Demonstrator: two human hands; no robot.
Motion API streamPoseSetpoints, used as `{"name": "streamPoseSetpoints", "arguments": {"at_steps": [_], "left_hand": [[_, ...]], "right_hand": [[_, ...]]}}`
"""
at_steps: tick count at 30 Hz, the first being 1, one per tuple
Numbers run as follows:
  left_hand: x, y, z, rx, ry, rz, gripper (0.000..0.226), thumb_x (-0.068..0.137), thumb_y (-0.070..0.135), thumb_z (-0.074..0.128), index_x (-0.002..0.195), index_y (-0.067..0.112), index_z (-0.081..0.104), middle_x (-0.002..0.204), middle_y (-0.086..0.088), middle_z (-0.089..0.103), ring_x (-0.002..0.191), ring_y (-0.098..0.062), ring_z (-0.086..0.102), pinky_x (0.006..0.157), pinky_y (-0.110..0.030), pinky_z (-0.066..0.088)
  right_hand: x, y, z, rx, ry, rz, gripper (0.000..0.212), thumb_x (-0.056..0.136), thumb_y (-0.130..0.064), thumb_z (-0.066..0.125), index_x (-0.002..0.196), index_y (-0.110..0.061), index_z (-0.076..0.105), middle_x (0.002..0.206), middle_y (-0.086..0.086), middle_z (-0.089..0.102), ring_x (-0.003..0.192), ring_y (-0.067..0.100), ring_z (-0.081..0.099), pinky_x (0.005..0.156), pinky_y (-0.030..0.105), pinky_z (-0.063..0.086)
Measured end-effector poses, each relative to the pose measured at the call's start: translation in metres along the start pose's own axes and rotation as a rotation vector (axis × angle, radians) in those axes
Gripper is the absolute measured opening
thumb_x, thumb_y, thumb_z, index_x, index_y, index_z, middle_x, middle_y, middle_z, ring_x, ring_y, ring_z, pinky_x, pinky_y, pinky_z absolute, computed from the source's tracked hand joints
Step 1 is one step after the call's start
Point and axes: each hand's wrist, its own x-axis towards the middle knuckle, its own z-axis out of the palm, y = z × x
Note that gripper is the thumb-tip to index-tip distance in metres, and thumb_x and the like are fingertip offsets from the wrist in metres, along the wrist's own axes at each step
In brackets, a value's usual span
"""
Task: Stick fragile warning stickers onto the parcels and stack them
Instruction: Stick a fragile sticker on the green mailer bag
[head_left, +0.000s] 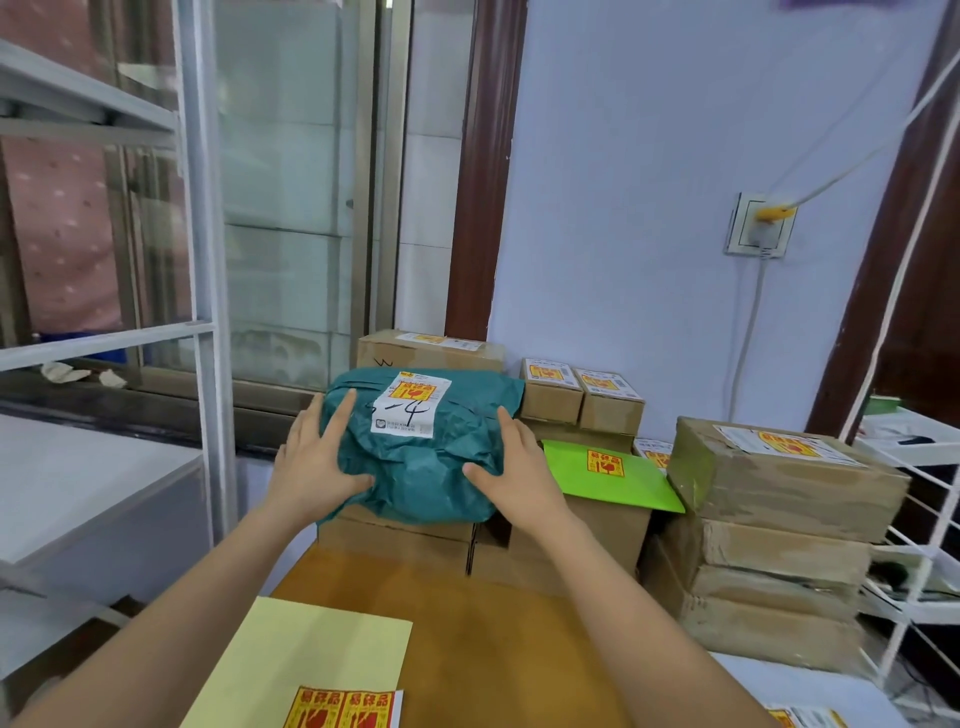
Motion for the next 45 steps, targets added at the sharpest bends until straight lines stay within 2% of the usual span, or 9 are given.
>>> {"name": "streamPoseSetpoints", "arguments": {"at_steps": [16, 26, 33, 38, 41, 45], "left_hand": [[-0.027, 0.005, 0.009, 0.007, -0.009, 0.039, 0.107, 0.076, 0.038, 0.074, 0.15, 0.037, -0.003, 0.16, -0.006, 0.001, 0.146, -0.026, 0.003, 0.116, -0.048, 0.02], [-0.056, 0.029, 0.028, 0.074, -0.084, 0.119, 0.103, 0.082, 0.041, 0.067, 0.149, 0.034, -0.01, 0.16, -0.004, -0.001, 0.147, -0.024, 0.001, 0.117, -0.044, 0.018], [-0.077, 0.063, 0.045, 0.111, -0.153, 0.208, 0.093, 0.085, 0.043, 0.061, 0.147, 0.042, -0.009, 0.16, 0.0, -0.005, 0.147, -0.022, -0.002, 0.117, -0.045, 0.016], [-0.104, 0.108, 0.078, 0.165, -0.172, 0.327, 0.085, 0.088, 0.045, 0.055, 0.148, 0.042, -0.004, 0.159, 0.001, 0.0, 0.146, -0.02, -0.004, 0.117, -0.045, -0.001], [-0.124, 0.135, 0.105, 0.112, -0.237, 0.404, 0.078, 0.089, 0.045, 0.053, 0.15, 0.039, 0.003, 0.158, 0.0, 0.007, 0.145, -0.021, 0.004, 0.117, -0.042, 0.006], [-0.151, 0.16, 0.139, 0.121, -0.383, 0.469, 0.075, 0.09, 0.045, 0.049, 0.15, 0.037, 0.006, 0.158, 0.002, 0.006, 0.145, -0.02, 0.007, 0.115, -0.038, 0.015]], "right_hand": [[-0.022, 0.0, 0.0, -0.009, -0.024, -0.011, 0.079, 0.093, -0.043, 0.054, 0.153, -0.027, 0.005, 0.159, -0.001, 0.009, 0.144, 0.022, 0.015, 0.113, 0.039, 0.029], [-0.042, 0.006, 0.009, -0.017, -0.072, -0.018, 0.071, 0.094, -0.038, 0.053, 0.152, -0.03, 0.012, 0.159, -0.001, 0.008, 0.145, 0.021, 0.014, 0.111, 0.037, 0.03], [-0.06, 0.025, -0.011, -0.002, -0.028, -0.012, 0.07, 0.095, -0.036, 0.053, 0.152, -0.031, 0.014, 0.16, -0.002, 0.008, 0.147, 0.017, 0.009, 0.115, 0.036, 0.022], [-0.098, 0.062, -0.042, -0.034, 0.008, 0.038, 0.064, 0.097, -0.036, 0.049, 0.152, -0.026, 0.017, 0.158, 0.0, 0.014, 0.146, 0.017, 0.014, 0.114, 0.034, 0.023], [-0.129, 0.092, -0.057, -0.098, 0.013, 0.085, 0.062, 0.098, -0.034, 0.049, 0.151, -0.02, 0.021, 0.154, 0.002, 0.024, 0.141, 0.02, 0.026, 0.11, 0.031, 0.028], [-0.173, 0.136, -0.073, -0.227, -0.047, 0.195, 0.055, 0.099, -0.032, 0.045, 0.148, -0.016, 0.026, 0.149, 0.002, 0.032, 0.132, 0.02, 0.037, 0.101, 0.028, 0.036]]}}
